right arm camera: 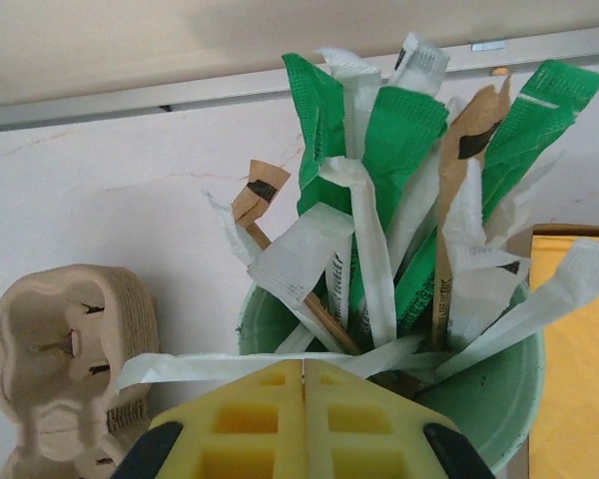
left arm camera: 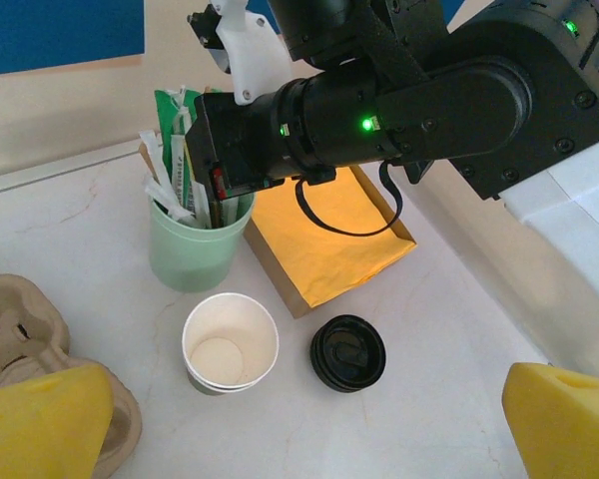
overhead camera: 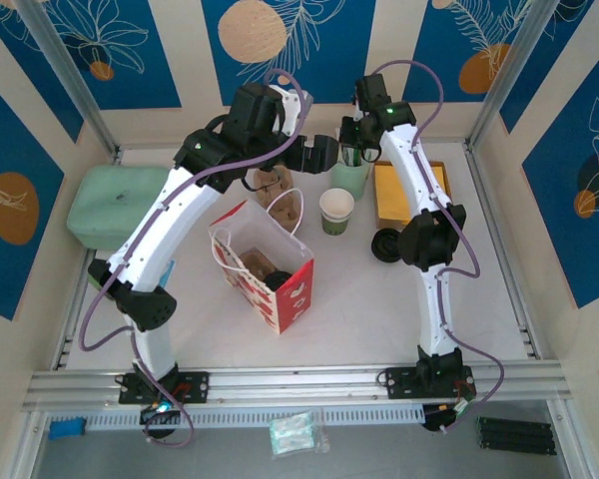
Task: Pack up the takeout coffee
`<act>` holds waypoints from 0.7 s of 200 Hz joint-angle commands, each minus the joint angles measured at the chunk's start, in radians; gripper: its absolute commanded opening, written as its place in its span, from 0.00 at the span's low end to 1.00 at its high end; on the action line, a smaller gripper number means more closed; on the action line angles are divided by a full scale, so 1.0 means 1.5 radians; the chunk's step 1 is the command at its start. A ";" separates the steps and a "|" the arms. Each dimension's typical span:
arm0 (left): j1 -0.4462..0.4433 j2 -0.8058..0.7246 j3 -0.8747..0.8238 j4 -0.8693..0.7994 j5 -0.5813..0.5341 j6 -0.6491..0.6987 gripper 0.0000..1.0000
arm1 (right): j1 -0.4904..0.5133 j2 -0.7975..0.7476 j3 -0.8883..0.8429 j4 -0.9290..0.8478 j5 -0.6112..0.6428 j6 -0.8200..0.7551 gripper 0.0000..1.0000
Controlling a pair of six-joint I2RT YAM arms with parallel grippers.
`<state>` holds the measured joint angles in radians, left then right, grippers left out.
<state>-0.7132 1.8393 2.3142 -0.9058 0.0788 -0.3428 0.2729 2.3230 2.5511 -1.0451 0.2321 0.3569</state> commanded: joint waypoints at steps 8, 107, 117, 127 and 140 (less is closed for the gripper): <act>0.006 -0.021 -0.004 0.002 0.016 -0.012 0.99 | 0.002 -0.021 0.018 -0.003 0.023 -0.018 0.00; 0.006 -0.029 -0.021 0.012 0.015 -0.016 0.99 | 0.006 -0.113 0.018 0.009 0.027 -0.017 0.00; 0.007 -0.031 -0.024 0.014 0.013 -0.016 0.99 | 0.006 -0.125 0.016 0.009 0.024 -0.015 0.00; 0.006 -0.033 -0.025 0.014 0.010 -0.016 0.99 | 0.006 -0.139 0.014 0.009 0.021 -0.011 0.00; 0.006 -0.036 -0.026 0.014 0.007 -0.015 0.99 | 0.006 -0.158 0.011 0.010 0.014 -0.007 0.00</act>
<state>-0.7132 1.8305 2.2837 -0.9016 0.0788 -0.3607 0.2760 2.1761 2.5511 -1.0367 0.2653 0.3401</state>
